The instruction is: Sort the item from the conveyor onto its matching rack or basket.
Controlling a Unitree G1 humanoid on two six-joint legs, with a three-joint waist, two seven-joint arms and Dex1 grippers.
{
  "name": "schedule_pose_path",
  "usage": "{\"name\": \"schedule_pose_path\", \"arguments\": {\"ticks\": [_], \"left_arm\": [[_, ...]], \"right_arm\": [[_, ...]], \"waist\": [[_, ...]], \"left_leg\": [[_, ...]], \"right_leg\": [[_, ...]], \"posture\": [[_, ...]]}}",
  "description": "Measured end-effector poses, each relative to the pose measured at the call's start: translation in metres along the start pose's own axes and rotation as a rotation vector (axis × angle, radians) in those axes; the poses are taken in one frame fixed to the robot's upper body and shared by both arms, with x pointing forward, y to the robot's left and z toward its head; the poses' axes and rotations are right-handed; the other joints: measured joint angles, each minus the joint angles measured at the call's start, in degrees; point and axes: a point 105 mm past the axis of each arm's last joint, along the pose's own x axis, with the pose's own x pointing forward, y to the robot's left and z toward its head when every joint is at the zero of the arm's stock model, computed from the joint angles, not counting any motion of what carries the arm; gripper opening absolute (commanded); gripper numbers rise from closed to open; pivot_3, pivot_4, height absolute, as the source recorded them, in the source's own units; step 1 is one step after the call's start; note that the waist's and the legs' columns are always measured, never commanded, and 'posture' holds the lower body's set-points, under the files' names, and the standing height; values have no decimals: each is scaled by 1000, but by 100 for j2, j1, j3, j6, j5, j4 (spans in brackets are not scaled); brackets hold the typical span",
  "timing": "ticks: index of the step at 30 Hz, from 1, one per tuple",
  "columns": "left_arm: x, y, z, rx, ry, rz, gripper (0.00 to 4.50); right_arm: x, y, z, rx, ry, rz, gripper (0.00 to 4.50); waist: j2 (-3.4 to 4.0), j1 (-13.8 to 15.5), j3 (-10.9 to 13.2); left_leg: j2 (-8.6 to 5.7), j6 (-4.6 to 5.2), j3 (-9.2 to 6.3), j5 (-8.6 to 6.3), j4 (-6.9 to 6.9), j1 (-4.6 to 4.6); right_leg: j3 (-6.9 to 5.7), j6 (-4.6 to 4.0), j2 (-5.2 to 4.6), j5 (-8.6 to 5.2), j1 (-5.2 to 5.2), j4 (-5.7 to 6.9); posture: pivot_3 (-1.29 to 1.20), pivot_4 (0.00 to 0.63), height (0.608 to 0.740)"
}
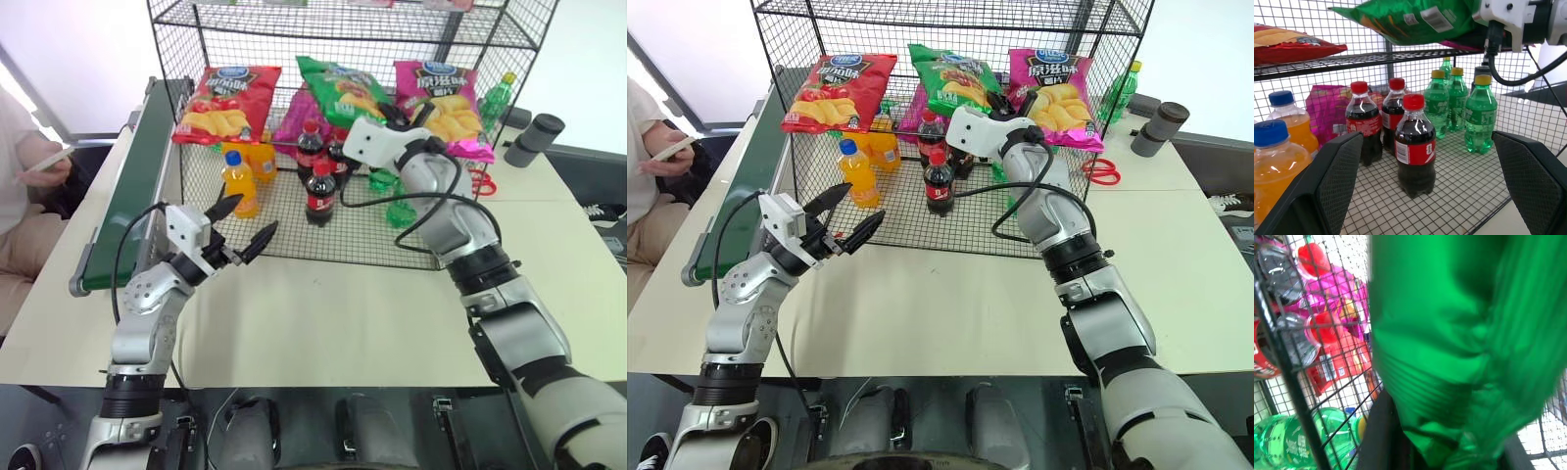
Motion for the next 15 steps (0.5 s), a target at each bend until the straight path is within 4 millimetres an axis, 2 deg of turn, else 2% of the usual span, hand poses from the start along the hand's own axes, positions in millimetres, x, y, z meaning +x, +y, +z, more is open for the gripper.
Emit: {"name": "schedule_pose_path", "arguments": {"ticks": [3, 11, 15], "left_arm": [[0, 1, 1, 10, -3, 0, 4500], [-9, -1, -8, -3, 18, 12, 4500], [-9, -1, -7, 0, 15, 13, 4500]], "right_arm": [[2, -7, 4, 2, -13, -21, 3987], [-4, -4, 21, 95, -96, 52, 3987], [-5, 1, 29, 247, -124, 111, 3987]], "waist": [[0, -13, 0], [0, -4, 0], [0, -1, 0]], "left_leg": [[1, 0, 0, 0, 0, 1], [3, 1, -1, -1, -2, 2], [3, 2, -2, -1, -2, 2]], "right_leg": [[0, 0, 1, 0, 0, 1], [0, 0, 1, 0, 0, 0], [-2, 0, 1, 1, 2, 2]], "posture": [[0, 150, 740], [0, 150, 740], [0, 150, 740]]}}
